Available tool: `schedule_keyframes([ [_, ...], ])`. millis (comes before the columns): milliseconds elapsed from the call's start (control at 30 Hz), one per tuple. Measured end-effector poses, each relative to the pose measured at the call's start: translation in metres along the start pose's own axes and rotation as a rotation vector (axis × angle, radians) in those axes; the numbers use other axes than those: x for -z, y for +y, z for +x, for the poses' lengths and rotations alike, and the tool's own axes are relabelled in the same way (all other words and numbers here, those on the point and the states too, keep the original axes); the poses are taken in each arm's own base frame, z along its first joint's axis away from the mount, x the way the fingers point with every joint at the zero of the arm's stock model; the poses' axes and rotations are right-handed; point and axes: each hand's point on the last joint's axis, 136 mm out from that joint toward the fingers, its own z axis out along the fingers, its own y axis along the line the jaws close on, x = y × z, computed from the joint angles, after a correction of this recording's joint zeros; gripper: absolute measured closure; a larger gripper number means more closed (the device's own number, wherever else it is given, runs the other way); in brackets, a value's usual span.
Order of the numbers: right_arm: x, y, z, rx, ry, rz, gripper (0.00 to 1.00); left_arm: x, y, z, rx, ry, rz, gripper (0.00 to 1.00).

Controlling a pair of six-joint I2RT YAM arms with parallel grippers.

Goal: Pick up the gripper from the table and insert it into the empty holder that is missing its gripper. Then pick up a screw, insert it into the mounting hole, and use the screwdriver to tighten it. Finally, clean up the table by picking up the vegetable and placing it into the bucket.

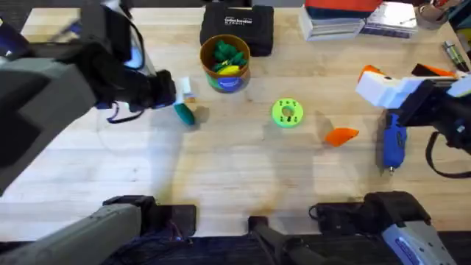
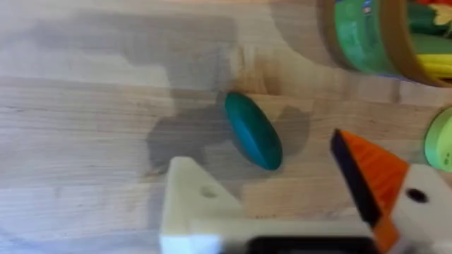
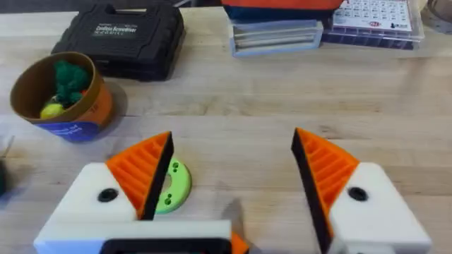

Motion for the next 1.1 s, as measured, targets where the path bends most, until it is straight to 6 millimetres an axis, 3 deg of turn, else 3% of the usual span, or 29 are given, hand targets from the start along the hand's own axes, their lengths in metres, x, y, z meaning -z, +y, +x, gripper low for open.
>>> schedule_keyframes([
  [100,0.0,0.0,0.0,0.008,0.0,0.0,0.009,-0.018,0.001,0.008,0.018,0.046,-0.001,0.682],
  [167,0.0,0.0,0.0,0.011,0.001,0.0,0.007,-0.02,-0.007,0.007,0.001,0.04,0.017,0.955],
  [200,0.0,0.0,0.0,0.013,0.0,0.0,0.007,-0.019,-0.013,0.006,-0.02,0.031,0.033,0.946],
  [367,0.0,0.0,0.0,0.015,0.001,0.0,0.007,-0.007,-0.057,0.01,-0.138,-0.001,0.155,0.18],
  [400,0.0,0.0,0.0,0.015,0.001,0.0,0.007,-0.002,-0.068,0.01,-0.164,-0.017,0.187,0.062],
  [433,0.0,0.0,0.0,0.015,0.001,0.0,0.007,0.004,-0.08,0.008,-0.197,-0.04,0.225,0.027],
  [633,0.0,0.0,0.0,0.015,0.001,0.0,0.007,0.067,-0.168,-0.008,-0.492,-0.317,0.513,0.015],
  [733,0.0,0.0,0.0,0.015,0.001,0.0,0.007,0.1,-0.194,-0.014,-0.588,-0.449,0.605,0.015],
  [833,0.0,0.0,0.0,0.015,0.001,0.0,0.007,0.109,-0.197,-0.013,-0.612,-0.473,0.621,0.015],
  [1100,0.0,0.0,0.0,0.015,0.0,0.0,0.007,0.094,-0.192,-0.009,-0.67,-0.444,0.584,0.015],
])
